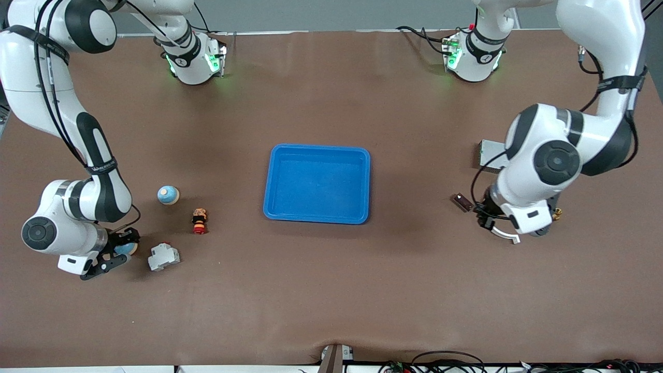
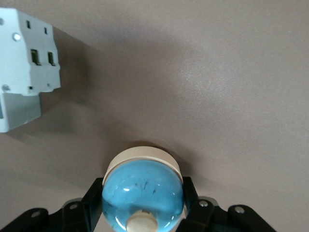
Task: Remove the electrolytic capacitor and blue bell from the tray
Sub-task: 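Set the bell by the white breaker while the left gripper sets the capacitor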
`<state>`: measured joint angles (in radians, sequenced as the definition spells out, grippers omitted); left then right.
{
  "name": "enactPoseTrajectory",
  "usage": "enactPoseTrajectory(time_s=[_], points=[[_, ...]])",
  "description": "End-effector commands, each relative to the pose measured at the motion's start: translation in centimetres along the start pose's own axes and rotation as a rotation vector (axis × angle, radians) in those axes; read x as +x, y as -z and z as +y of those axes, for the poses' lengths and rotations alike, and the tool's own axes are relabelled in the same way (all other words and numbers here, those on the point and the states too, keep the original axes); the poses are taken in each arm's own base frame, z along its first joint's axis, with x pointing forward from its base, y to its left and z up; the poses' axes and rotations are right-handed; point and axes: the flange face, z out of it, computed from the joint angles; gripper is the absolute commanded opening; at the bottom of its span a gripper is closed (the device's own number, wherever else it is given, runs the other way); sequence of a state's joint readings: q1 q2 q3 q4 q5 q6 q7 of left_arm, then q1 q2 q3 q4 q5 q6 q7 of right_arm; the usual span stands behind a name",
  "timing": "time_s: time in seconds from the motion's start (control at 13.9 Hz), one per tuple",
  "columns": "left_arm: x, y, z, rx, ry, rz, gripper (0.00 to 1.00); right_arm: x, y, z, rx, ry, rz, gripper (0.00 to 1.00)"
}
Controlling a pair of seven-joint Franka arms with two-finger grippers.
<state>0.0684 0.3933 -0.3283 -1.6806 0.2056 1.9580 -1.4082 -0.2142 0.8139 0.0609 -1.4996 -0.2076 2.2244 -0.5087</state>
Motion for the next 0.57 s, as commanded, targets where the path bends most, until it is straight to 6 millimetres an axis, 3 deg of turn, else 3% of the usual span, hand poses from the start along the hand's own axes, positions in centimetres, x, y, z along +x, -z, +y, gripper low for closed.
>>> enactPoseTrajectory(time_s=[0.0,0.22,0.5], points=[[4.4,-1.9,-2.9,0.035,-0.088,-0.035,0.00,0.3,0.3,0.6,0.016,-0.003,0.022,0.43],[8.3,-6.5,-4.2,0.022,-0.089,-0.062,0.00,0.3,0.4,0.6,0.014,-0.002,0.023,0.99],[10.0,-12.0,-5.2,-0.046,-0.119,-0.054,0.00,0.1,1.1,0.2,0.037,0.000,-0.001,1.00]])
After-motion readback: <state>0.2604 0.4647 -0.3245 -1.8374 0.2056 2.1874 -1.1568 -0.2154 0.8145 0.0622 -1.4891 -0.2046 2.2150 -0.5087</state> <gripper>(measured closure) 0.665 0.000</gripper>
